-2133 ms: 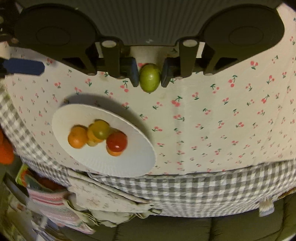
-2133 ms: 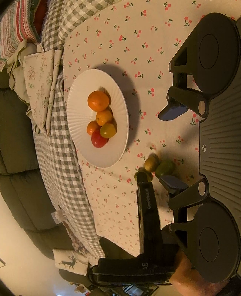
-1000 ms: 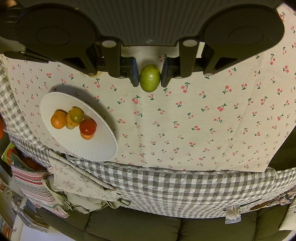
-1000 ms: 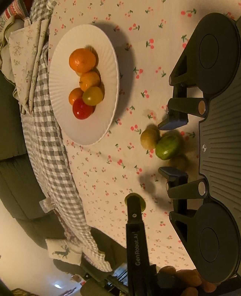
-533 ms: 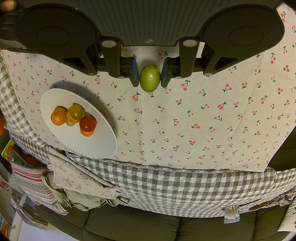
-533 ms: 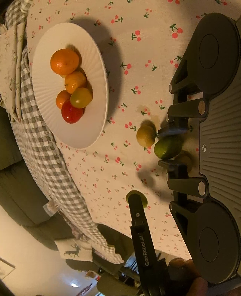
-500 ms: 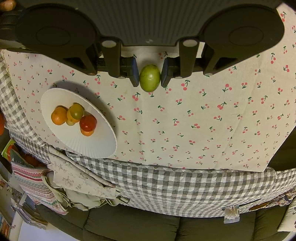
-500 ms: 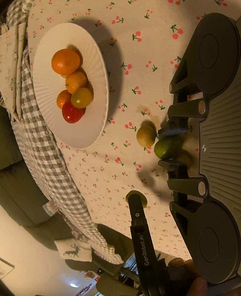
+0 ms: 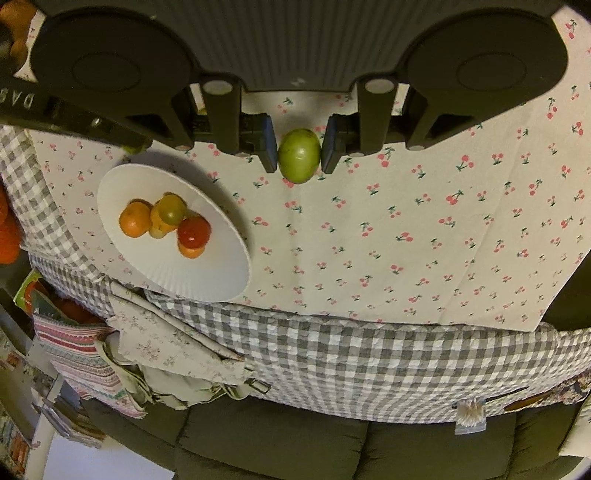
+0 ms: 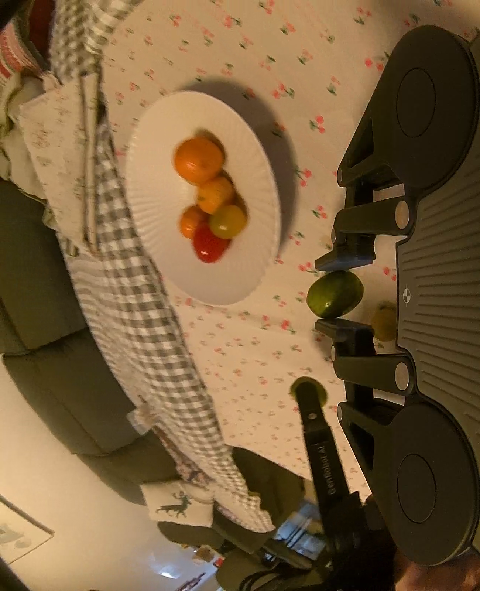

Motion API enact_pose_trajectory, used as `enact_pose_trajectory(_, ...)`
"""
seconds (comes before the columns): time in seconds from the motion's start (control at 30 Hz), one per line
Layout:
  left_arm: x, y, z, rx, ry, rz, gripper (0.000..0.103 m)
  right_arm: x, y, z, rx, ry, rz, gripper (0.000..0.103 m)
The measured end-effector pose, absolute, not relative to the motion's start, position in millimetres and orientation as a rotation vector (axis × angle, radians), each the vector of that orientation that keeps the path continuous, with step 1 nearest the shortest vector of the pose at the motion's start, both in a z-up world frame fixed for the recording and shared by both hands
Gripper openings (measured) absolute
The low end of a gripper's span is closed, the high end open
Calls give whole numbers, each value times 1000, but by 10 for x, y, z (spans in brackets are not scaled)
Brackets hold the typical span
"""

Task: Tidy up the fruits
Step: 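Lift green fruit in left tool while right tool closes on green fruit, then carry green fruit in left tool while right tool carries green fruit to bowl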

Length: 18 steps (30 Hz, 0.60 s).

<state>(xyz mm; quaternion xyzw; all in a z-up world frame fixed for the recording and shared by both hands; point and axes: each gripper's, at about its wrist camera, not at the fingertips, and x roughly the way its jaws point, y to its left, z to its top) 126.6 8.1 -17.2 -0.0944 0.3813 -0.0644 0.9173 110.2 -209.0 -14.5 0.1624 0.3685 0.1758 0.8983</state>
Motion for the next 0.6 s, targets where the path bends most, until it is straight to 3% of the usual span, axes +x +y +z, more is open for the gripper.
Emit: enact_pose_trajectory(0.6, 1398, -387, -62, -124, 709, -242, 24, 1179, -2761, 132, 375, 647, 199, 27)
